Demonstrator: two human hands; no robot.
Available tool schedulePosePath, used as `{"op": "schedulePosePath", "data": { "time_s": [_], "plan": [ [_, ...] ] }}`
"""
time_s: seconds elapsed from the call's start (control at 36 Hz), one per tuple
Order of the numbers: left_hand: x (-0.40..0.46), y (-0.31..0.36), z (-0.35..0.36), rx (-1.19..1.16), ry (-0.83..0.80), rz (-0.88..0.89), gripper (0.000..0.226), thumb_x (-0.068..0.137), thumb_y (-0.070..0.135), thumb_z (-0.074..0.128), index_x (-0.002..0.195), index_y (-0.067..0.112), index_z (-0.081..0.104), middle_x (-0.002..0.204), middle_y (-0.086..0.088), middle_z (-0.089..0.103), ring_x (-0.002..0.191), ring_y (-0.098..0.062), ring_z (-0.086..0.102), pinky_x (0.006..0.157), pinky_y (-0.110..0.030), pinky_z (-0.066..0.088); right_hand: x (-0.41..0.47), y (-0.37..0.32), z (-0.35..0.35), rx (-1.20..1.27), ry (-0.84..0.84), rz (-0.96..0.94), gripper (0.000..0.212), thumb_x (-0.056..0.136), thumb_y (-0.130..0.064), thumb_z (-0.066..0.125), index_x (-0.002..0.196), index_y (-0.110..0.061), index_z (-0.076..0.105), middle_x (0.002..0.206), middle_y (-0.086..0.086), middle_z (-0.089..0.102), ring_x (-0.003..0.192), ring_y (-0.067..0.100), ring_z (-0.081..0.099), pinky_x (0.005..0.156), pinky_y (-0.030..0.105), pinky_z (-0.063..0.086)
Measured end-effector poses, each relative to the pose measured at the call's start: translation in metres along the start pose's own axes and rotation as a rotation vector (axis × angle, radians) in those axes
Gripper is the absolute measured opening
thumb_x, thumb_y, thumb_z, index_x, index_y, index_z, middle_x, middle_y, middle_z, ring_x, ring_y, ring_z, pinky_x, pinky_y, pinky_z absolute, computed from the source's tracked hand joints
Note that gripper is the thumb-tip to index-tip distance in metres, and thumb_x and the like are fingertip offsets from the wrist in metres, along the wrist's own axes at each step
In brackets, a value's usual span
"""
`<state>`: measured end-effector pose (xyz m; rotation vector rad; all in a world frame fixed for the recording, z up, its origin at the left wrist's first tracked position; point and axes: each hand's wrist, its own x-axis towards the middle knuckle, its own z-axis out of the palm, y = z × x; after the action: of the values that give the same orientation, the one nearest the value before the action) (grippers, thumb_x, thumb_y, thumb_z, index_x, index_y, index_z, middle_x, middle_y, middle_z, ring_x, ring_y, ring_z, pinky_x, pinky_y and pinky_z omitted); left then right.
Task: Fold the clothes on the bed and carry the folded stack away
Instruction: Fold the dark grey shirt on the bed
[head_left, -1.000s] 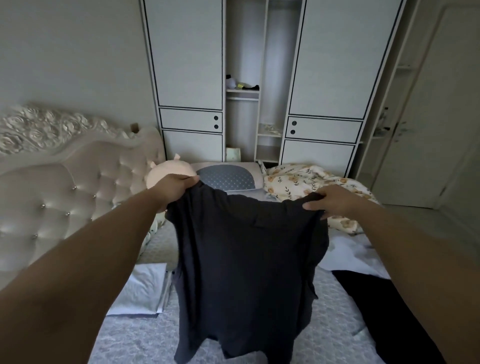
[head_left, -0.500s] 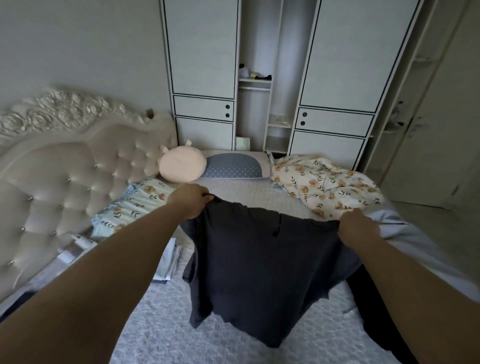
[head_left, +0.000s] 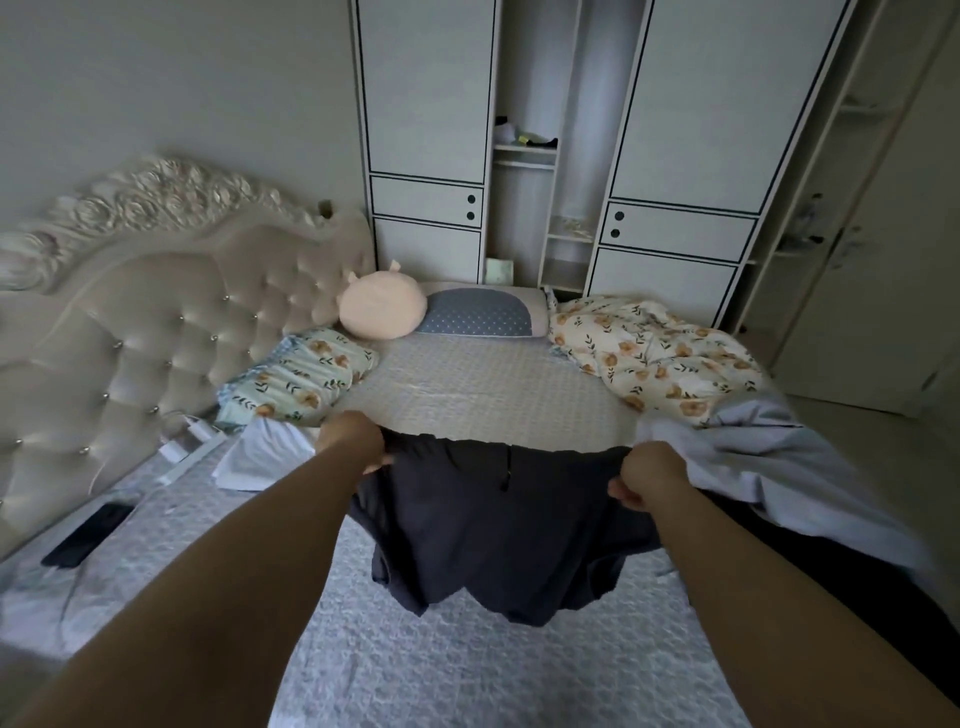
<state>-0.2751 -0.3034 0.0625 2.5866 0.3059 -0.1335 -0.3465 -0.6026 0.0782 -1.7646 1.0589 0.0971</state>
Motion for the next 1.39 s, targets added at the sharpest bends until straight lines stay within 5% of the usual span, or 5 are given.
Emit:
{"op": "schedulePosePath", "data": {
  "time_s": [0.22, 0.5, 0.72, 1.28, 1.39],
  "plan": [
    [-0.026, 0.011, -0.018, -0.212, 0.311, 0.091, 0.027, 0.092, 0.01, 0.05, 0.116, 0.001, 0.06, 0.117, -0.022, 0.062, 0.109, -0.038, 0.056, 0.086, -0.035, 0.043, -0.029, -0.017, -0.019, 0.195, -0.059, -0.041, 0.033, 0.098, -0.011, 0.045, 0.067, -0.002, 0.05, 0.063, 0.015, 0.053, 0.052, 0.021, 0.049, 0.036, 0.023, 0.039],
    [-0.036, 0.058, -0.088, -0.233, 0.697, 0.377, 0.026, 0.098, 0.018, 0.038, 0.114, 0.009, 0.057, 0.102, -0.032, 0.062, 0.095, -0.049, 0.057, 0.077, -0.046, 0.045, -0.05, -0.067, -0.074, -0.193, 0.48, -0.833, 0.029, 0.092, -0.022, 0.036, 0.078, -0.006, 0.055, 0.086, 0.014, 0.059, 0.081, 0.03, 0.055, 0.068, 0.033, 0.042],
    [-0.003, 0.033, -0.006, -0.207, 0.505, 0.313, 0.029, 0.094, 0.01, 0.043, 0.113, 0.01, 0.065, 0.103, -0.027, 0.065, 0.096, -0.042, 0.059, 0.077, -0.04, 0.044, 0.028, -0.022, -0.022, -0.119, 0.142, -0.625, 0.032, 0.096, -0.018, 0.039, 0.117, -0.004, 0.058, 0.116, 0.018, 0.061, 0.104, 0.035, 0.059, 0.09, 0.049, 0.05],
    [0.189, -0.067, 0.189, -0.015, -0.2, -0.159, 0.014, 0.083, 0.02, 0.06, 0.087, 0.013, 0.071, 0.07, 0.0, 0.061, 0.076, -0.021, 0.055, 0.058, -0.025, 0.042, 0.228, 0.071, 0.16, -0.641, -0.628, 0.258, 0.025, 0.101, -0.022, 0.041, 0.095, -0.003, 0.057, 0.114, 0.006, 0.066, 0.077, 0.014, 0.066, 0.049, 0.021, 0.05],
    [0.267, -0.058, 0.226, -0.077, -0.456, -0.172, 0.027, 0.094, 0.023, 0.056, 0.114, 0.007, 0.066, 0.103, -0.01, 0.067, 0.104, -0.028, 0.063, 0.087, -0.032, 0.051, 0.288, 0.032, 0.192, -0.415, -0.471, 0.293, 0.023, 0.1, -0.019, 0.045, 0.099, 0.0, 0.058, 0.11, 0.012, 0.065, 0.08, 0.016, 0.062, 0.054, 0.025, 0.053]
  ]
}}
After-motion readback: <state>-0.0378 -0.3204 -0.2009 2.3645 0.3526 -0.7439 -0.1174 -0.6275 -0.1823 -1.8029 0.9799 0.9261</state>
